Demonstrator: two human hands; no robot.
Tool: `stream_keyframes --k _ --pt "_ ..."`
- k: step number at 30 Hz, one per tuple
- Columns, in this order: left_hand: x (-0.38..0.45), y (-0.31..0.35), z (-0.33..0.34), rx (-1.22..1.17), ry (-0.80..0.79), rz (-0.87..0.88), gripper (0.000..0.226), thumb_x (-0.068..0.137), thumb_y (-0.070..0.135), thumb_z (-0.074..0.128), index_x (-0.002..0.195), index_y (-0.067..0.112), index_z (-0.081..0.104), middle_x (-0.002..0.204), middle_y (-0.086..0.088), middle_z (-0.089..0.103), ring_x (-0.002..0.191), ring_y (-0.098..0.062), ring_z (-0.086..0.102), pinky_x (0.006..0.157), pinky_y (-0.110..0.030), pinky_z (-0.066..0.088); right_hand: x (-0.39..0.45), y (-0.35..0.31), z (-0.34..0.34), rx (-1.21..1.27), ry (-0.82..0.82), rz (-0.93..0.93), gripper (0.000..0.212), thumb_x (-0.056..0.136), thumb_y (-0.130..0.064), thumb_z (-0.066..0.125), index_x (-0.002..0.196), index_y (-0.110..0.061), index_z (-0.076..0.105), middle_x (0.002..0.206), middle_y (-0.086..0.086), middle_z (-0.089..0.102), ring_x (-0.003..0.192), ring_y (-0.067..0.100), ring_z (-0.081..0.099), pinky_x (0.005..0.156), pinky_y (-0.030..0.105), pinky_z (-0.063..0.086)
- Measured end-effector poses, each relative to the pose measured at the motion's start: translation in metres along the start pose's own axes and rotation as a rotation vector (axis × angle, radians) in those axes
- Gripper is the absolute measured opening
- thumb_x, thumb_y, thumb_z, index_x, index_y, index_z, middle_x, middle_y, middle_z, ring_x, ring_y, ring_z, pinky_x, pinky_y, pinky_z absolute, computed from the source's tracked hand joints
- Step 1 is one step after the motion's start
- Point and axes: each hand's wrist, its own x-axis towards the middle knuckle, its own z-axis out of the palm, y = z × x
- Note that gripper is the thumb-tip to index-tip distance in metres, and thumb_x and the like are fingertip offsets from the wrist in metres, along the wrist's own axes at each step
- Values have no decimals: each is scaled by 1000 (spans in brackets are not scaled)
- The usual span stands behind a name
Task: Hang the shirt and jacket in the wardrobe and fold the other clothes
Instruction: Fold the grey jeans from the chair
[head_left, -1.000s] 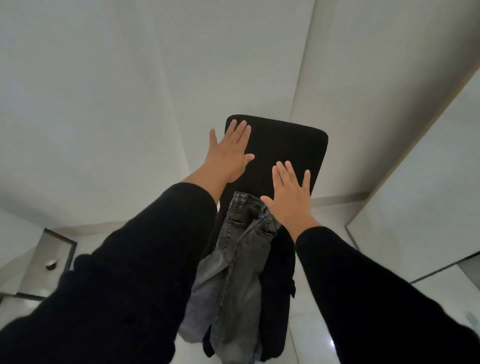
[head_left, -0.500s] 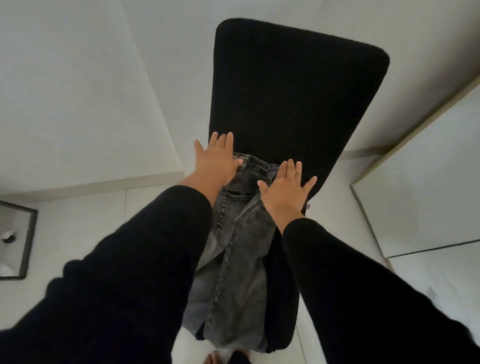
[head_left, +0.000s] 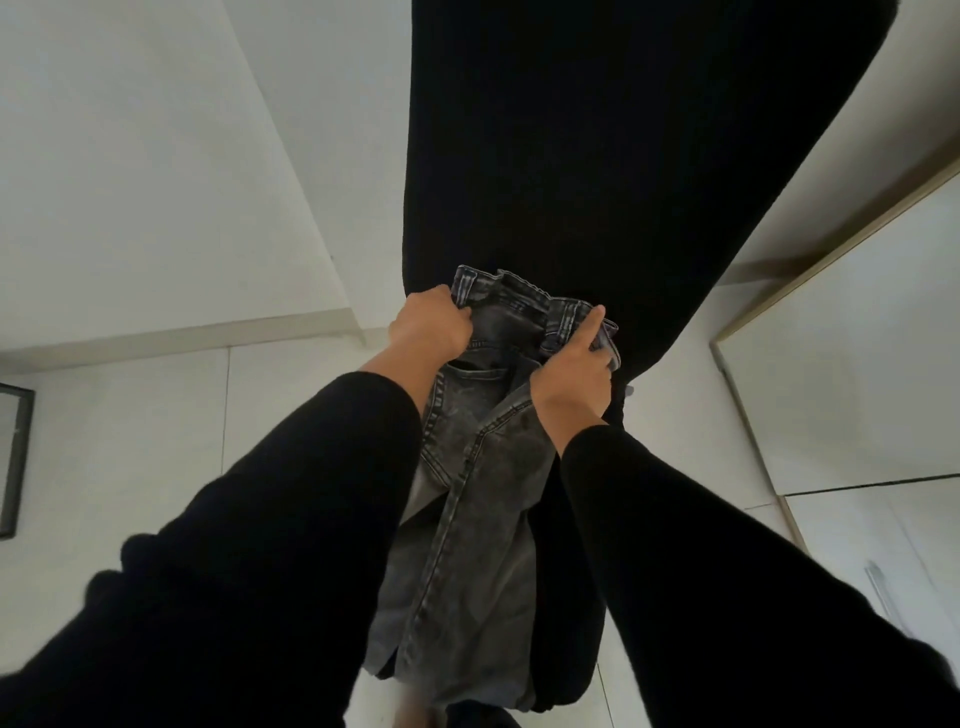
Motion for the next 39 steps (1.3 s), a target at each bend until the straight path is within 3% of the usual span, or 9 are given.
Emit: stream_keyframes --k 2,5,10,16,23,29,33,39 --pt "-8 0 -4 -49 5 9 34 98 32 42 118 5 50 119 -18 57 110 -34 54 80 -32 37 -6 2 -10 35 23 -3 90 92 -14 58 151 -11 -10 141 23 39 123 34 50 97 38 45" --pt "-28 1 -18 -94 22 20 32 97 31 43 116 6 51 117 -19 58 109 -35 54 86 -35 41 -21 5 -33 173 49 105 78 92 -11 56 151 -5 4 135 21 49 119 34 53 99 38 43" --pt "-75 5 -71 -126 134 59 33 97 30 44 116 4 51 117 -23 57 109 -39 53 86 -36 42 -61 5 -99 301 82 178 38 90 -8 55 125 2 43 126 22 53 117 36 52 97 37 42" --pt "-179 -16 -143 -169 235 86 35 98 31 42 118 4 53 118 -21 58 109 -38 54 84 -34 41 -157 7 -165 322 148 155 31 92 -10 52 121 1 56 123 19 58 114 33 55 89 32 43" --pt "-319 -55 -239 -139 356 155 37 99 32 42 118 2 55 118 -22 58 109 -38 53 81 -33 39 -291 4 -238 504 233 91 23 93 -14 52 112 -3 60 111 15 63 99 30 60 77 33 47" --pt "-402 -56 -329 -156 577 173 42 99 37 37 119 5 54 119 -22 58 111 -39 52 84 -34 39 -361 -7 -322 554 386 -65 24 96 -25 45 115 -16 57 112 10 62 101 31 58 80 30 42" --pt "-445 -38 -361 -168 708 200 45 100 39 32 117 4 55 118 -21 59 111 -40 52 86 -37 40 -390 -26 -366 593 419 -181 28 96 -31 40 116 -18 55 113 10 61 102 32 58 91 41 49" --pt "-511 34 -365 -322 743 402 40 101 35 31 118 7 55 121 -16 59 114 -36 52 89 -33 38 -437 -76 -409 747 309 -322 32 95 -33 39 117 -17 55 117 11 61 107 33 58 95 46 49"
